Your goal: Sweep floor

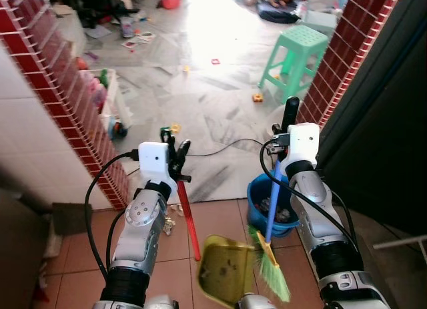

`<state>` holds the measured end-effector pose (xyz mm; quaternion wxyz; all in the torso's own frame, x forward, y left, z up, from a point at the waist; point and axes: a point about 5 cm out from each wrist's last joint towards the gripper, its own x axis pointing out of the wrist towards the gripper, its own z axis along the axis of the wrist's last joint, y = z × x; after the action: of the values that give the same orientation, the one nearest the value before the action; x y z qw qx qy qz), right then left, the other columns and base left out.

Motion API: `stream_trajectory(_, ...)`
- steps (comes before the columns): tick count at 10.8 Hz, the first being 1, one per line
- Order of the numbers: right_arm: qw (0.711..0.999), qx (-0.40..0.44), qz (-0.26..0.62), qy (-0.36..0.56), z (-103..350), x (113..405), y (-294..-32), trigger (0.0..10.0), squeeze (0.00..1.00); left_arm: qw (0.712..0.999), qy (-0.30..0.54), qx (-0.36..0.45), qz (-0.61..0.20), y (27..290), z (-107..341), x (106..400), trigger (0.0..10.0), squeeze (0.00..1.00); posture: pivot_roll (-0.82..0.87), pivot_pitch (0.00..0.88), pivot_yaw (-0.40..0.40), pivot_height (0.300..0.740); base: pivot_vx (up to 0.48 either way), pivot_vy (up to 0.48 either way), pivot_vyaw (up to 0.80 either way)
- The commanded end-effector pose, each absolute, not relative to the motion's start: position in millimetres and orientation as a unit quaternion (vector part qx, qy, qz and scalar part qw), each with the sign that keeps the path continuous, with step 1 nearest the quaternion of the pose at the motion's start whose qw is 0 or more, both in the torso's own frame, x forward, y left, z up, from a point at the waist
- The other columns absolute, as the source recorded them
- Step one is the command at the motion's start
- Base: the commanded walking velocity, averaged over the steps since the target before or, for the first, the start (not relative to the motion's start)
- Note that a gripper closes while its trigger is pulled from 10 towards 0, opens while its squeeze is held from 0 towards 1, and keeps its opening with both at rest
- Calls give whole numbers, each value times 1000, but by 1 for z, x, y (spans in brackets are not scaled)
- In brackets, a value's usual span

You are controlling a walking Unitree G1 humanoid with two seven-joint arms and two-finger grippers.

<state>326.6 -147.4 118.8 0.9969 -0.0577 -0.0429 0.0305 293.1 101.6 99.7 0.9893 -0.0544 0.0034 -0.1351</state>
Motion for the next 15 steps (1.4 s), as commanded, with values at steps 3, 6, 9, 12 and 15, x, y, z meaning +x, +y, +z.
stream_trajectory(3, 996, -57, 36, -58, 127, 331, -145, 10000, 0, 985, -44, -34, -166, 92, 120, 292, 10000, 0, -15, 6, -16, 740, 0, 0, 0)
stream_trajectory(6, 996, -61, 39, -57, 127, 332, -145, 10000, 0, 980, -61, -33, -184, 85, 128, 292, 10000, 0, -23, 3, -22, 740, 0, 0, 0)
stream_trajectory(9, 994, -74, 33, -66, 130, 332, -149, 10000, 0, 979, -62, -38, -188, 84, 129, 293, 10000, 0, -34, 0, -13, 740, 0, 0, 0)
stream_trajectory(12, 993, -97, 36, -62, 127, 329, -158, 10000, 0, 979, -61, -44, -187, 84, 129, 294, 10000, 0, -40, 0, -15, 740, 0, -170, 0)
stream_trajectory(15, 992, -104, 36, -62, 128, 331, -163, 10000, 0, 980, -57, -51, -182, 84, 127, 294, 10000, 0, -41, 0, -21, 740, 0, -353, 0)
